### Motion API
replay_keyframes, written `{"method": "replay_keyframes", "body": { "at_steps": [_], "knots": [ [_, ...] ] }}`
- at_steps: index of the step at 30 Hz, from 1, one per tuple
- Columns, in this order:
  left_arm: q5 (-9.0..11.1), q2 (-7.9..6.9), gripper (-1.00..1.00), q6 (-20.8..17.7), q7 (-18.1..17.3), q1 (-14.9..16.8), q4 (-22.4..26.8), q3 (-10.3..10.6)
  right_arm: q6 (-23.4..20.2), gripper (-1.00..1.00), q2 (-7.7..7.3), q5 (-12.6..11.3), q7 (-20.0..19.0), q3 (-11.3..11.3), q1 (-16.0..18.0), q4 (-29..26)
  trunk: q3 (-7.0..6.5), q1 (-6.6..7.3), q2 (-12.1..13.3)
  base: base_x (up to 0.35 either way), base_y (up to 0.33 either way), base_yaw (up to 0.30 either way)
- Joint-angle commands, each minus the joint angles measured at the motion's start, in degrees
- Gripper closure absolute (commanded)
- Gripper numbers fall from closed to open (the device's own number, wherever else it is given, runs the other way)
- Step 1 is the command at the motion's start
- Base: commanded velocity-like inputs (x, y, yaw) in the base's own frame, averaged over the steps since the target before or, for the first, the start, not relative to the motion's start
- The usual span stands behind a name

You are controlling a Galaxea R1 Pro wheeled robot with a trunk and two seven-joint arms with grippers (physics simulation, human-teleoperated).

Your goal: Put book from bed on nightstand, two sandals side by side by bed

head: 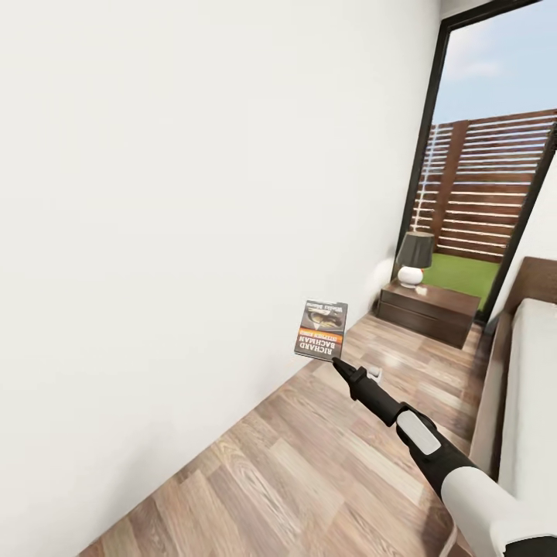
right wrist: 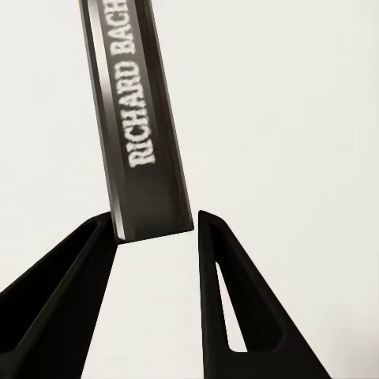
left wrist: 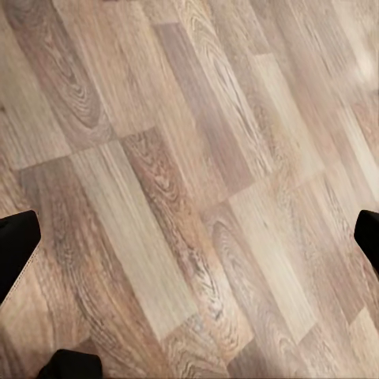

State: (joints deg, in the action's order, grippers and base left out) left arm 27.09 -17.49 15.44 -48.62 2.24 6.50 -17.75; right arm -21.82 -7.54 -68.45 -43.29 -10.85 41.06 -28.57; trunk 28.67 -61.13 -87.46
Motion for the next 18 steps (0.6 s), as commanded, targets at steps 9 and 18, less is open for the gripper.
{"method": "replay_keyframes", "body": {
  "at_steps": [9, 18],
  "knots": [
    [-3.07, 0.45, -1.0, 0.51, -0.04, 0.04, -0.09, -0.05, -0.41, 1.0, -0.1, -0.84, -0.05, -0.23, 0.07, 0.01, 0.06, -0.02, -0.03, 0.139, 0.118, -0.153],
    [-4.66, 0.6, -1.0, 0.55, 0.09, 0.04, -0.09, -0.11, -0.41, 1.0, -0.09, -0.83, -0.06, -0.23, 0.07, 0.01, 0.06, -0.02, -0.03, 0.023, 0.013, -0.151]
  ]
}}
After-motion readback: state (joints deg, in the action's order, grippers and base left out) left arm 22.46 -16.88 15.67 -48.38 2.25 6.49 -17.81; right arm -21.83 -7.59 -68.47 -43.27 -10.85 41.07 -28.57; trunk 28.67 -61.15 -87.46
